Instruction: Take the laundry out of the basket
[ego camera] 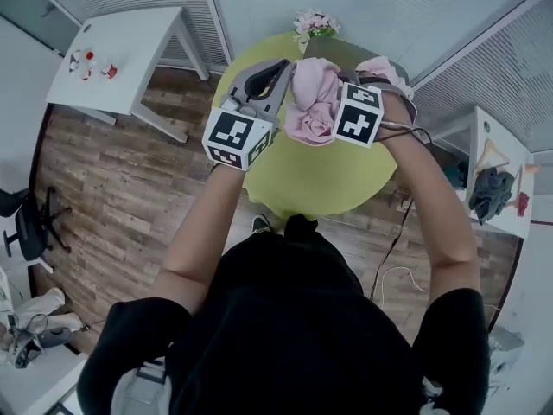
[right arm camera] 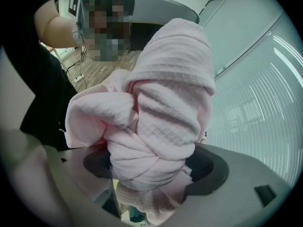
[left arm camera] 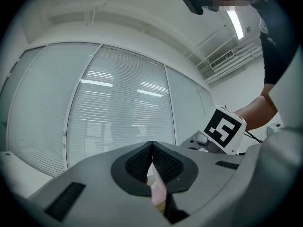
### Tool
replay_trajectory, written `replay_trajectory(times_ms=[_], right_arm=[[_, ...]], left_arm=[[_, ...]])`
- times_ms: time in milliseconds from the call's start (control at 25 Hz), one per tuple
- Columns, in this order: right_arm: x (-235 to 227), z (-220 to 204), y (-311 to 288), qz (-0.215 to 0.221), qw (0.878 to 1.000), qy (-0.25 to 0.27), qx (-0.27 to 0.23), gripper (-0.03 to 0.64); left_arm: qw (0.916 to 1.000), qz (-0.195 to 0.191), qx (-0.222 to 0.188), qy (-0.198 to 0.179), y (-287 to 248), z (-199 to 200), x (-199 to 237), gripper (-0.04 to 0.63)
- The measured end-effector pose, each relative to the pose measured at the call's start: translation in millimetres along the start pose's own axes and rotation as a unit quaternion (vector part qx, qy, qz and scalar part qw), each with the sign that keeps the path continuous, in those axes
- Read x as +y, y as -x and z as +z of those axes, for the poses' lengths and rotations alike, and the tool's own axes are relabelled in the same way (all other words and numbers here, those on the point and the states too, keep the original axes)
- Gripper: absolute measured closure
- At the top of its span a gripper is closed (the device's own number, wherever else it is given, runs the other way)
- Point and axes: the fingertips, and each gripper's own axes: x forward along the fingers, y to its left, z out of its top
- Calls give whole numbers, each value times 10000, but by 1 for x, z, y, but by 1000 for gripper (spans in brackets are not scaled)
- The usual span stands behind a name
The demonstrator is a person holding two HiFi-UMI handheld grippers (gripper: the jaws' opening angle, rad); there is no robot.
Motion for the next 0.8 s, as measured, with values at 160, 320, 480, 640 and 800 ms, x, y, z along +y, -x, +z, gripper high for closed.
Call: replay_trajectory(times_ms=[160,320,480,640,800], right_arm=[[19,10,7,-43,9999,-52,119,173],[33,15,13,-72,9997,-113,218,173],[49,23,19,-39,9995,-243,210,173],[76,39,21,282,9987,-412,33,173],[103,49,5,533,9976,-446,-40,173]], left_arm=[[9999,-81,-59,-9,19,5,2,586],[9998,-161,-89,-21,33,9,1,586],[9996,-257,-99,-20,44,9,-2,586],[9995,-322,-78,-6,52,4,-8,586],[9994,-336,9,0,58,-5,-11,586]])
